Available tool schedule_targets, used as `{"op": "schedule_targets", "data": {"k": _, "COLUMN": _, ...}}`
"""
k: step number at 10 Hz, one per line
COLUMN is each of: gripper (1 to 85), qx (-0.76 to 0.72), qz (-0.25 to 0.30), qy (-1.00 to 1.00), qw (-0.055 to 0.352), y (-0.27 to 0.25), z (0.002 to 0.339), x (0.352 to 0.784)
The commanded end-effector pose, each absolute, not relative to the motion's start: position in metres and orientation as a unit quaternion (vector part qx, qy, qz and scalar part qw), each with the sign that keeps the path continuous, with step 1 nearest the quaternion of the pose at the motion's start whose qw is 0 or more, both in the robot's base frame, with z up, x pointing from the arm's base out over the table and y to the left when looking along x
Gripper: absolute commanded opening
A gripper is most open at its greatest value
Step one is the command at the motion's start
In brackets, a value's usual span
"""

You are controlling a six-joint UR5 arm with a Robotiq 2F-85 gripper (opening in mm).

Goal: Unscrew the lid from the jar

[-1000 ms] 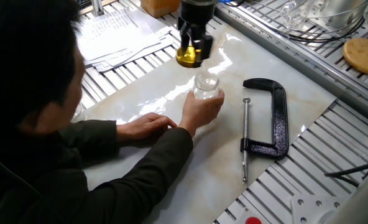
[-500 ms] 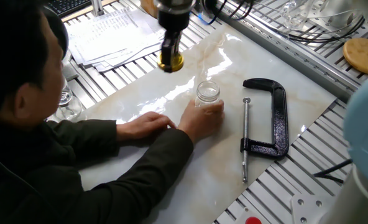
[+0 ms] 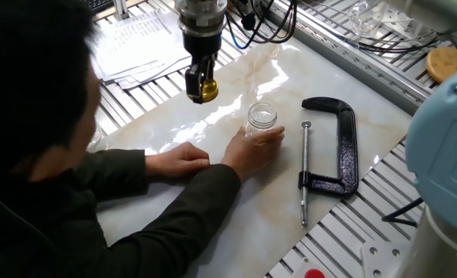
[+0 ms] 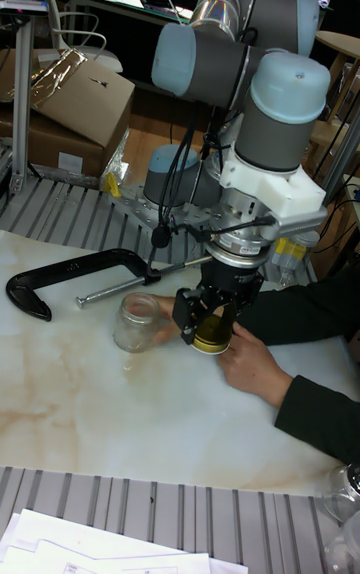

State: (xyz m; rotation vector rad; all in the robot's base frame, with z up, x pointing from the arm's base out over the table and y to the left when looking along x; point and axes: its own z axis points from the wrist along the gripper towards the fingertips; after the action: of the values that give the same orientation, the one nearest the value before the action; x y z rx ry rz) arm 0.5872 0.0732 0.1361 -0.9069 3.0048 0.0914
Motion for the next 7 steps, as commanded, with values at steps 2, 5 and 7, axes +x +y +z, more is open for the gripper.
{"op": "schedule_targets", "data": {"k": 2, "gripper": 64.3, "qx": -0.314, "qz": 0.063, "qy": 0.947, "qw": 0.019, "y": 0.092, "z": 0.130, "x": 0.592}}
{"op": "schedule_targets", "data": {"k": 5, "gripper": 75.0, "qx": -0.327, "qz": 0.062, "qy": 0.943, "qw": 0.014, "y": 0.089, "z": 0.127, "x": 0.588}}
{"op": "schedule_targets", "data": {"k": 7, "gripper": 85.0, "qx": -0.335, "qz": 0.052, "qy": 0.940, "qw": -0.030, "y": 0.072, "z": 0.124, "x": 0.566}}
